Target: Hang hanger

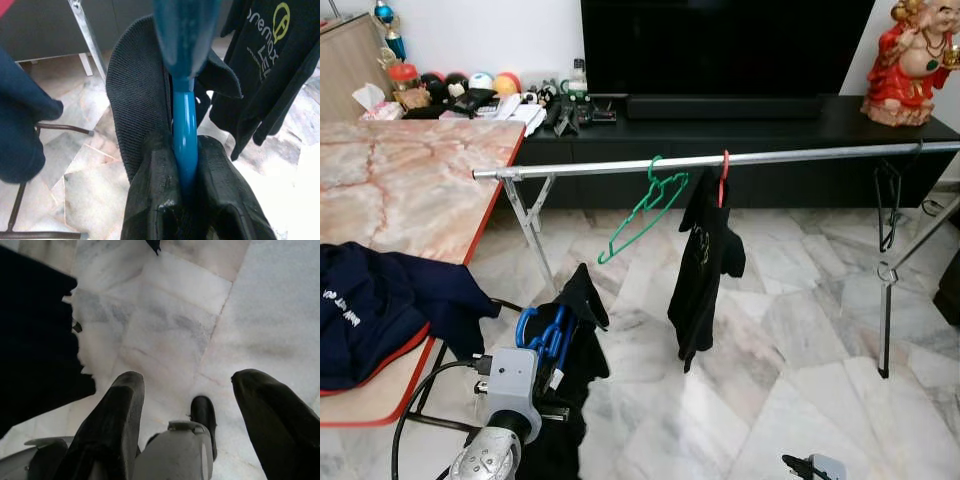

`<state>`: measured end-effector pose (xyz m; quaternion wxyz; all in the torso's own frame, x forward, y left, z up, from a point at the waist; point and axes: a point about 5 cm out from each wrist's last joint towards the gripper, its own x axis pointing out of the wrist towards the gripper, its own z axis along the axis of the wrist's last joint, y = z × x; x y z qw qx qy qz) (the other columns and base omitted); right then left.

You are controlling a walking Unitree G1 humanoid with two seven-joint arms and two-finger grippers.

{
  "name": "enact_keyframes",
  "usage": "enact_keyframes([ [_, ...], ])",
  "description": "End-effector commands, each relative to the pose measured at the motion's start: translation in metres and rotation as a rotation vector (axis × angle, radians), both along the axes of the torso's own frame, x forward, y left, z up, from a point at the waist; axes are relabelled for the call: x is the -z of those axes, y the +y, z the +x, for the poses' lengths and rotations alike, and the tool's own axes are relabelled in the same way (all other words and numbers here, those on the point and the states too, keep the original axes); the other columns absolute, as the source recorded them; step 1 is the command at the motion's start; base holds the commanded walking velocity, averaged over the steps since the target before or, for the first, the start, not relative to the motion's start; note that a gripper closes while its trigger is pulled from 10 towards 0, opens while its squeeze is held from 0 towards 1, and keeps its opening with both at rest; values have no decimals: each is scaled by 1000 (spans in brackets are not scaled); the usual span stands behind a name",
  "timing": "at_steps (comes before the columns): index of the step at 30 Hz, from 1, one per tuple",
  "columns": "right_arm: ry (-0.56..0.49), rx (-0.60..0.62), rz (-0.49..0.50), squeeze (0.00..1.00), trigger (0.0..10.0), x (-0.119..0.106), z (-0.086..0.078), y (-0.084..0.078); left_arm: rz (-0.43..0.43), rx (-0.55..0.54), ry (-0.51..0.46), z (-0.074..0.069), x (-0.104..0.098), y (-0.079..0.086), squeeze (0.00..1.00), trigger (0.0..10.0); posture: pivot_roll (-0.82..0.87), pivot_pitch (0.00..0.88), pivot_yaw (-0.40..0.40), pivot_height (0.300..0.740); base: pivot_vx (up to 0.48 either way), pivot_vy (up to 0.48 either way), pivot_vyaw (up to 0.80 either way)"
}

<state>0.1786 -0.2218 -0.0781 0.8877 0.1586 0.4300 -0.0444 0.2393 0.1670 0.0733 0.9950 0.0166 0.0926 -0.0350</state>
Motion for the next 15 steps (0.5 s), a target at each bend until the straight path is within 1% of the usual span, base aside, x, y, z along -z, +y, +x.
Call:
enact_keyframes([
  [1,3,14,1,0,10000,1,-2,-2,-9,-2,-18,1,-3,1,0,10000,-9,32,2,740,-266,0,0],
  [12,3,13,4,0,10000,1,-2,-1,-10,-8,-23,1,-4,1,0,10000,-7,40,1,740,-274,0,0],
  [15,-1,46,20,0,10000,1,-3,-1,-5,-5,-24,1,-5,1,0,10000,-6,42,1,740,-276,0,0],
])
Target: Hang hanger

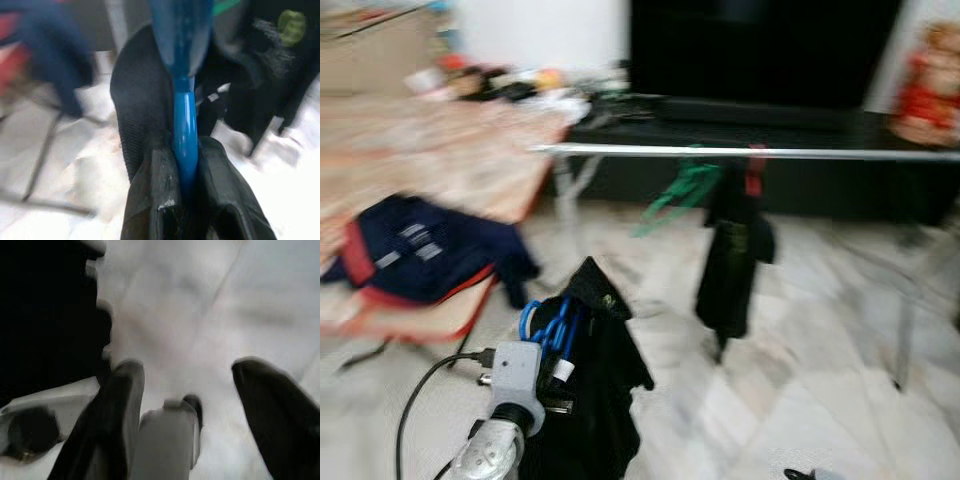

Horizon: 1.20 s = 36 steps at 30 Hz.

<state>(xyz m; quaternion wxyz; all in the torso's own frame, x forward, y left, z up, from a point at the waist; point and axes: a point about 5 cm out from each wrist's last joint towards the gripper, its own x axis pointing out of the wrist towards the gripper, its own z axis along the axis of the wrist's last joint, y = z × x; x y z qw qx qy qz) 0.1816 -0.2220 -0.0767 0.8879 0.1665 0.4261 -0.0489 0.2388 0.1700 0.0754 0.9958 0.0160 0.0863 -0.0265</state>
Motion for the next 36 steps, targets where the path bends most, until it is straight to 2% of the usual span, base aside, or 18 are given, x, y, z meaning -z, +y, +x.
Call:
enact_keyframes([
  [1,4,39,14,0,10000,3,-6,-1,-4,12,-11,1,-3,-2,0,10000,-6,42,1,740,-274,0,0],
  [22,7,34,13,0,10000,3,-6,0,9,23,-22,3,-7,-2,0,10000,1,48,4,740,-274,0,0],
  [27,-13,39,19,0,10000,2,-4,0,10,31,-25,6,-11,-3,0,10000,-3,53,11,740,0,0,0],
  [31,-38,34,16,0,10000,0,-2,0,18,91,4,11,-13,-10,0,10000,4,54,13,740,0,0,0],
  [36,-100,32,29,0,10000,-3,2,1,28,161,-8,14,-23,-19,0,10000,3,59,16,740,0,0,0],
])
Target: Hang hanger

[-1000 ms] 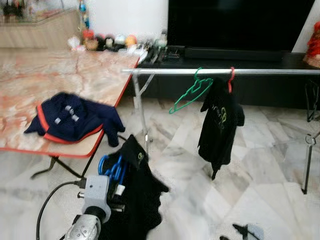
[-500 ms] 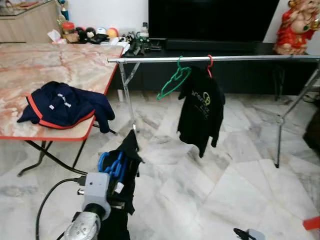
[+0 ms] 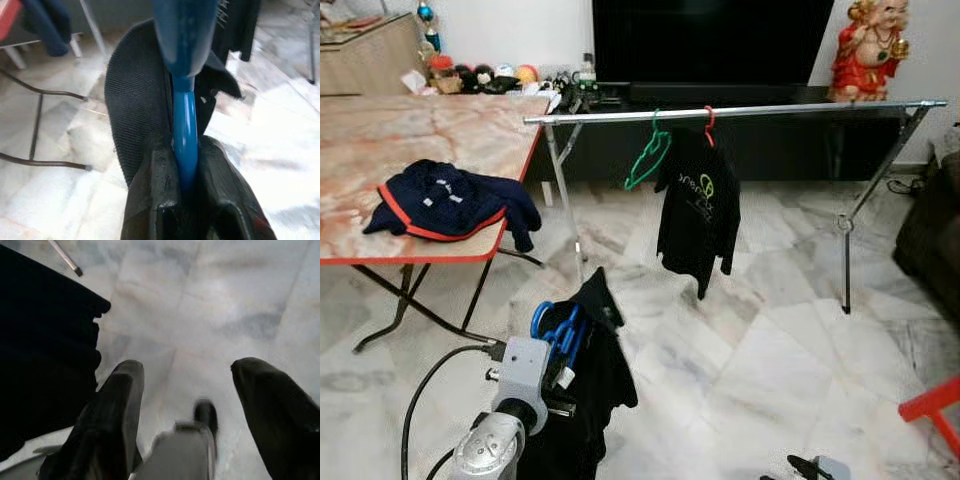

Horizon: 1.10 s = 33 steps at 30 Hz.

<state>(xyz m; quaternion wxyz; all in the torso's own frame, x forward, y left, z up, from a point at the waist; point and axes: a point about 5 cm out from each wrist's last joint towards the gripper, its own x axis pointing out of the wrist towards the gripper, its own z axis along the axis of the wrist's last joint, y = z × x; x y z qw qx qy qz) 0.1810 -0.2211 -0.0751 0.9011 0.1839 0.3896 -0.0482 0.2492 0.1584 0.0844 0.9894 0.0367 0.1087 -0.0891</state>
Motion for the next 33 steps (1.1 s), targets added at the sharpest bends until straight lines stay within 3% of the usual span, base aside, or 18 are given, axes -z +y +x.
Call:
enact_keyframes([
  [1,-30,6,7,0,10000,-2,3,0,-6,40,-51,5,-15,-8,0,10000,2,60,17,740,0,0,0],
  [7,-115,-19,32,0,10000,-7,8,2,-3,159,-20,12,-25,-21,0,10000,1,61,19,740,0,0,0],
  [11,-238,-87,117,0,10000,-15,14,9,-18,292,-7,16,-37,-37,0,10000,-6,50,19,740,0,0,0],
  [17,-340,-187,255,0,10000,-21,17,20,-6,318,-2,21,-39,-44,0,10000,-28,36,17,740,0,0,0],
  [18,-654,-340,294,0,10000,-77,83,46,-12,324,-3,22,-39,-45,0,10000,-34,29,17,740,0,0,0],
  [19,-779,-417,308,0,10000,-106,101,55,-17,329,-3,22,-40,-47,0,10000,-34,27,17,740,0,0,0],
  [20,-854,-476,319,0,10000,-126,108,62,-20,335,-2,22,-41,-49,0,10000,-33,25,16,740,0,0,0],
  [24,-899,-612,362,0,10000,-137,95,67,-36,362,9,22,-42,-54,0,10000,-40,10,15,740,0,0,0],
  [29,-907,-600,390,0,10000,-137,89,66,-40,384,14,20,-42,-58,0,10000,-43,0,10,740,0,0,0],
  [30,-888,-589,388,941,10000,-130,85,64,-46,400,11,20,-43,-62,0,10000,-41,0,8,740,0,0,0],
  [31,-875,-578,387,1000,10000,-126,83,63,-49,405,8,20,-44,-63,0,10000,-41,0,9,740,0,0,0],
  [33,-867,-570,384,1000,10000,-123,81,63,-50,409,6,20,-45,-64,0,10000,-41,0,8,740,0,0,0],
])
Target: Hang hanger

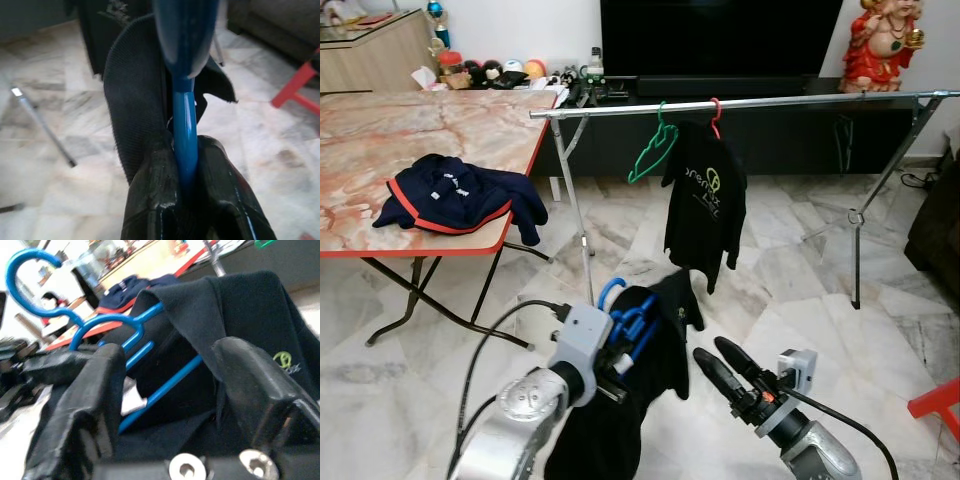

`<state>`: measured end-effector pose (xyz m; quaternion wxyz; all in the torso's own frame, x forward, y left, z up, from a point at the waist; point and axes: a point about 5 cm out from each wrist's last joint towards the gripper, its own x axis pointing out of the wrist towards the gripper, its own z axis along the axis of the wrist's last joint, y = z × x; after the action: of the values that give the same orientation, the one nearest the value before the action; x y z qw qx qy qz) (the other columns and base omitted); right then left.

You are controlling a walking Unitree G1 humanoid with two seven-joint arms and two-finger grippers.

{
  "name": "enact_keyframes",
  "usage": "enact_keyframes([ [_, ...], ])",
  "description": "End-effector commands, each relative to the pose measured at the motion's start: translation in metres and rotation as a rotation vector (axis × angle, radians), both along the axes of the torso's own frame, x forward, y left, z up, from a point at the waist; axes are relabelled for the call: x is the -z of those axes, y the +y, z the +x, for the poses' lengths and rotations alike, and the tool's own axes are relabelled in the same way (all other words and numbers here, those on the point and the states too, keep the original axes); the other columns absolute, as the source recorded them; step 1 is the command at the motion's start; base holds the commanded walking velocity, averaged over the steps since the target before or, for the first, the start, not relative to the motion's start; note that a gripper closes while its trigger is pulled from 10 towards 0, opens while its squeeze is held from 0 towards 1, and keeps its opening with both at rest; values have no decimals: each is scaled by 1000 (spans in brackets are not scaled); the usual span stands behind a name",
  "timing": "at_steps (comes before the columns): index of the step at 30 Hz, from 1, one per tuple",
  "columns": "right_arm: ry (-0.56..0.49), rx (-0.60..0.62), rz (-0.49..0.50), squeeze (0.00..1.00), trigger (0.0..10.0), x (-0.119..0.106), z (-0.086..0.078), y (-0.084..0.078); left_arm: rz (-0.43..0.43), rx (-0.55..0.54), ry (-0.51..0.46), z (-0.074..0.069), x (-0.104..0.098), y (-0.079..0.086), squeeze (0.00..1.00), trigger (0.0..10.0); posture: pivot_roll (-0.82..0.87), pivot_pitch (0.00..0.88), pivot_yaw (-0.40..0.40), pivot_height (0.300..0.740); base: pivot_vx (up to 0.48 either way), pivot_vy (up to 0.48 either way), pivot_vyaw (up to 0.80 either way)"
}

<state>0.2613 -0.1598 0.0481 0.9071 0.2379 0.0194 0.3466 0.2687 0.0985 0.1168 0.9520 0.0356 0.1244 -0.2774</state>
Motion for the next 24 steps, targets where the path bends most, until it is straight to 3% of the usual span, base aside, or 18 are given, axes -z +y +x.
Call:
enact_keyframes([
  [1,10,9,-16,1000,10000,1,-3,0,-25,31,-47,2,-14,-5,0,10000,-42,0,8,740,0,0,0],
  [3,51,20,-43,1000,10000,3,-15,0,-40,57,-52,4,-19,-10,0,10000,-47,0,10,740,0,0,0],
  [5,67,23,-47,1000,10000,7,-17,-1,-44,82,-53,3,-21,-13,0,10000,-47,0,10,740,0,0,0],
  [7,84,40,-196,1000,10000,19,-19,-6,-51,144,-54,2,-25,-19,0,10000,-37,0,7,740,0,0,0],
  [10,94,88,-260,1000,10000,25,-17,-12,-52,191,-60,1,-28,-24,0,10000,-32,10,4,740,0,0,0],
  [11,67,146,-309,247,10000,23,-12,-16,-46,213,-59,1,-29,-25,0,10000,-37,17,5,740,0,0,0],
  [12,48,173,-334,0,10000,21,-8,-16,-43,234,-62,1,-29,-26,0,10000,-40,24,5,740,0,0,0],
  [17,20,262,-314,0,10000,14,2,-17,-35,292,-63,-3,-31,-27,0,10000,-33,39,8,740,0,0,0],
  [24,49,209,-324,0,10000,21,-3,-5,-34,325,-55,-8,-33,-25,0,10000,-19,53,9,740,0,0,0],
])
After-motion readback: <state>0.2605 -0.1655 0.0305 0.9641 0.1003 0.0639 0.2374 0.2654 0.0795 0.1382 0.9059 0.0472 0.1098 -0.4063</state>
